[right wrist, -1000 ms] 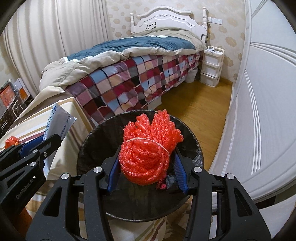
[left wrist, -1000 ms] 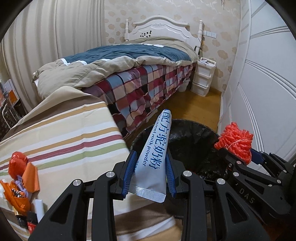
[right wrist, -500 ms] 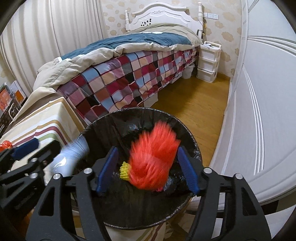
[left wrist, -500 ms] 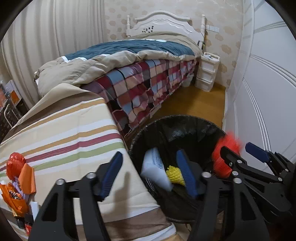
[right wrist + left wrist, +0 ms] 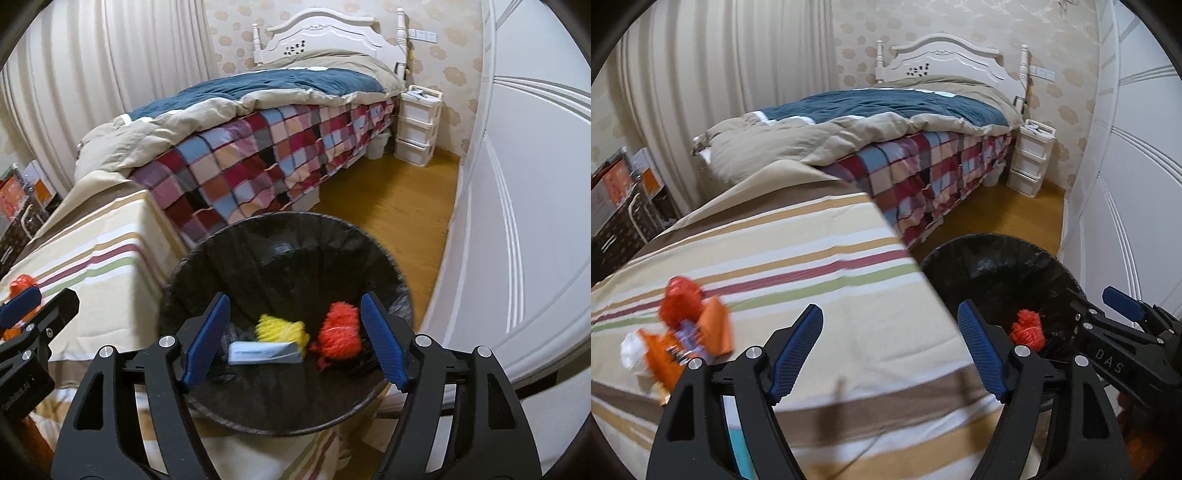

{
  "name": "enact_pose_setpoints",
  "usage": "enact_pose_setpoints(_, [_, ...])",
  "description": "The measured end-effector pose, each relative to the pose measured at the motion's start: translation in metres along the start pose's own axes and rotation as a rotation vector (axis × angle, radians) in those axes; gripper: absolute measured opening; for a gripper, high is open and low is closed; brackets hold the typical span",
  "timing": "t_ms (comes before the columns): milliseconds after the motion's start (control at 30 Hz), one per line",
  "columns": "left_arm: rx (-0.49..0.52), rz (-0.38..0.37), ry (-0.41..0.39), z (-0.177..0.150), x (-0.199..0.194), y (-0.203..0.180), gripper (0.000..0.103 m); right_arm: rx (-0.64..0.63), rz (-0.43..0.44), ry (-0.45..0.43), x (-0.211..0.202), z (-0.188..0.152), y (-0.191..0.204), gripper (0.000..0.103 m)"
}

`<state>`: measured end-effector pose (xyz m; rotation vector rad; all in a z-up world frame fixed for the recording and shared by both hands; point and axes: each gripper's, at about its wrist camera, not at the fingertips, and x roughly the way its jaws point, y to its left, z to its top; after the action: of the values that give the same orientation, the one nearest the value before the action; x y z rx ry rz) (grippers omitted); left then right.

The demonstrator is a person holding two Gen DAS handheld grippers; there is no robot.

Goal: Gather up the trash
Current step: 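Return both open tools to the table and grasp the blue-white tube with the right tool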

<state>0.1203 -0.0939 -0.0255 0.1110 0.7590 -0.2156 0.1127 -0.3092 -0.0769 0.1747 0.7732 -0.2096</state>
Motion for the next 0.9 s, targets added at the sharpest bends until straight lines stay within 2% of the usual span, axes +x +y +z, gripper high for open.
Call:
enact_pose_setpoints(400, [-0.080, 0.116, -0.020, -0.045, -0.053, 0.082, 0.077, -0.099, 0.171, 0.029, -0.034, -0.035, 0.090, 0.074])
enact_pose_setpoints(700, [-0.192, 0.215, 0.016, -0.087, -0.074, 0.153, 0.077, -0.225, 0.235, 0.063, -0.039, -0.057, 0.158, 0.074])
enact_pose_setpoints(900, [-0.243, 0.266, 0.021, -0.101, -0.081, 0.186, 0.078, -0.286, 0.266, 0.079, -0.043, -0.067, 0.192, 0.074])
